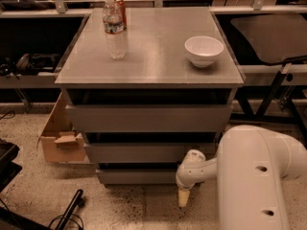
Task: Open bottom drawer
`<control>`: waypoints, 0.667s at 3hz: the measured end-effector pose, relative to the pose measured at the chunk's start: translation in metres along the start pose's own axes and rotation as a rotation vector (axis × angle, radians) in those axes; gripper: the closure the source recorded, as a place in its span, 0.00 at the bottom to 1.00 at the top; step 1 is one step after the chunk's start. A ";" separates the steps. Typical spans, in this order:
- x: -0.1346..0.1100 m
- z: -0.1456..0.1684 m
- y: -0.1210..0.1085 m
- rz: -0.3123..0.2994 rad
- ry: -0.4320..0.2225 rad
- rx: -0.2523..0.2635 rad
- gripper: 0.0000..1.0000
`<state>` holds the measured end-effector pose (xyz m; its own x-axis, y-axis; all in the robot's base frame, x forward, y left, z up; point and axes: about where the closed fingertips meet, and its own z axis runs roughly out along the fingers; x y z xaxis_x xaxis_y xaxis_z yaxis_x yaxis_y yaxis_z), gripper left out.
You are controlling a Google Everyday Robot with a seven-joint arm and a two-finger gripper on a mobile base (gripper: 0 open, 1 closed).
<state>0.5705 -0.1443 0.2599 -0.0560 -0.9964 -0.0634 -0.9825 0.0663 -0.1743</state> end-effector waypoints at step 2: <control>0.006 0.039 -0.003 0.042 -0.048 -0.036 0.00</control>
Offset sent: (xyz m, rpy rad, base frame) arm 0.0269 -0.0127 -0.0503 0.0857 0.0445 -0.0497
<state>0.5803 -0.1480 0.2222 -0.0894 -0.9891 -0.1167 -0.9852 0.1051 -0.1355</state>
